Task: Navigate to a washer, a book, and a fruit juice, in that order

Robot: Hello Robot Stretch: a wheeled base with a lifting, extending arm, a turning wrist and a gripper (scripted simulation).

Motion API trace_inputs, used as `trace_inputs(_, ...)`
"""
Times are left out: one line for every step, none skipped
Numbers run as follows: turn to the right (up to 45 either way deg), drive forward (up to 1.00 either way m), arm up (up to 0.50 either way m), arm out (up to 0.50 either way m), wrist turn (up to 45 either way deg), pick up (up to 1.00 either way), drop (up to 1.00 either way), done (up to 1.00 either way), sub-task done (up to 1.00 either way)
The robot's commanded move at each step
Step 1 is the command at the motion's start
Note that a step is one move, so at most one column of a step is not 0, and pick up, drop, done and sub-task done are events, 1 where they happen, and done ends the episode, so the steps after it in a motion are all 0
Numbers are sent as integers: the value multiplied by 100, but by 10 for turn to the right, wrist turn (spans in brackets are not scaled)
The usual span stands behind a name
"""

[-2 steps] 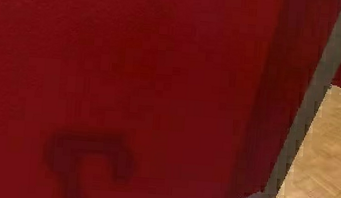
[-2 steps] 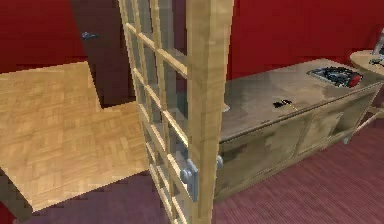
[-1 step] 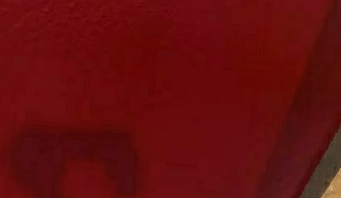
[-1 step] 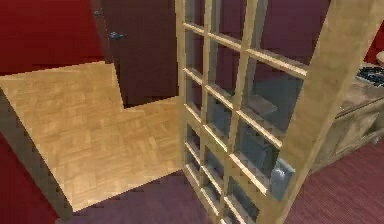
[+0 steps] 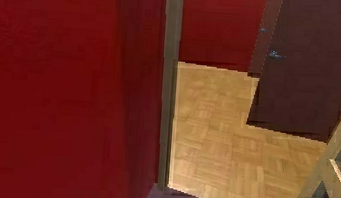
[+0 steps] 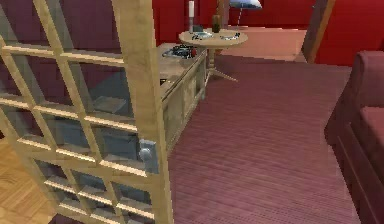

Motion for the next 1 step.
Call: trace_inputs(150, 0, 0, 0, 0, 0, 0, 0, 0)
